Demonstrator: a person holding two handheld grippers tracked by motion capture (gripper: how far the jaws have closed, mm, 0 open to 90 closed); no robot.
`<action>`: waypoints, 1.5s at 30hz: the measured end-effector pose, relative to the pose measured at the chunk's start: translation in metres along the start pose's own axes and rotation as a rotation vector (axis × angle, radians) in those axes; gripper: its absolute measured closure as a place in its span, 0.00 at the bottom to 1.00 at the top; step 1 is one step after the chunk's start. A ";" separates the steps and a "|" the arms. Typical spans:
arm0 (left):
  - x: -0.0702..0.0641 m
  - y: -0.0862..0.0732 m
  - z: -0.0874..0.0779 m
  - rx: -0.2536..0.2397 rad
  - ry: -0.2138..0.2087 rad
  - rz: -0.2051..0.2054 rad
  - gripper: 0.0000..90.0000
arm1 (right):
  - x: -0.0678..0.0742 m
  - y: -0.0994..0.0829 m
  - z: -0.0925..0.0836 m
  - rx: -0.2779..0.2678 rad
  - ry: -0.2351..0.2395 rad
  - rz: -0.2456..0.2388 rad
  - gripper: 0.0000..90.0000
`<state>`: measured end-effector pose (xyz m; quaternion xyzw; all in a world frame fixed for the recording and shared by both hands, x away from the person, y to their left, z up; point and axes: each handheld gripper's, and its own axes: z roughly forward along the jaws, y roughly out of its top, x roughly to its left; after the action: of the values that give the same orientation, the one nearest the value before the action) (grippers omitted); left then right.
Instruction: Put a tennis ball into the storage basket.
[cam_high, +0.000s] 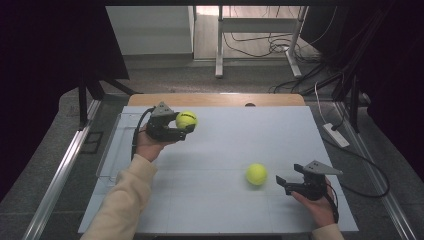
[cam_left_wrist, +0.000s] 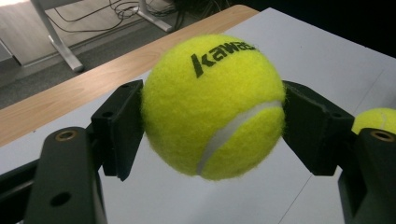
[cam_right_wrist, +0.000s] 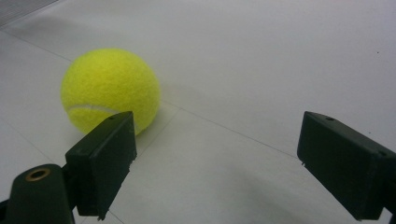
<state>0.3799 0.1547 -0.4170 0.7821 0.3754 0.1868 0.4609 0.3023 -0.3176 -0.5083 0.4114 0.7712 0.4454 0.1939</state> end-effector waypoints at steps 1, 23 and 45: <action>0.001 0.000 -0.001 0.000 0.002 -0.001 0.30 | 0.000 0.000 0.000 0.000 0.000 0.000 0.13; 0.015 -0.002 -0.014 -0.018 0.041 -0.026 0.30 | 0.000 0.000 0.000 -0.001 -0.001 -0.001 0.13; 0.034 -0.008 -0.025 -0.032 0.084 -0.072 0.30 | 0.000 0.000 -0.001 -0.001 -0.001 0.000 0.13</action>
<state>0.3828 0.1974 -0.4136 0.7521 0.4194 0.2088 0.4635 0.3019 -0.3179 -0.5080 0.4115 0.7709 0.4455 0.1946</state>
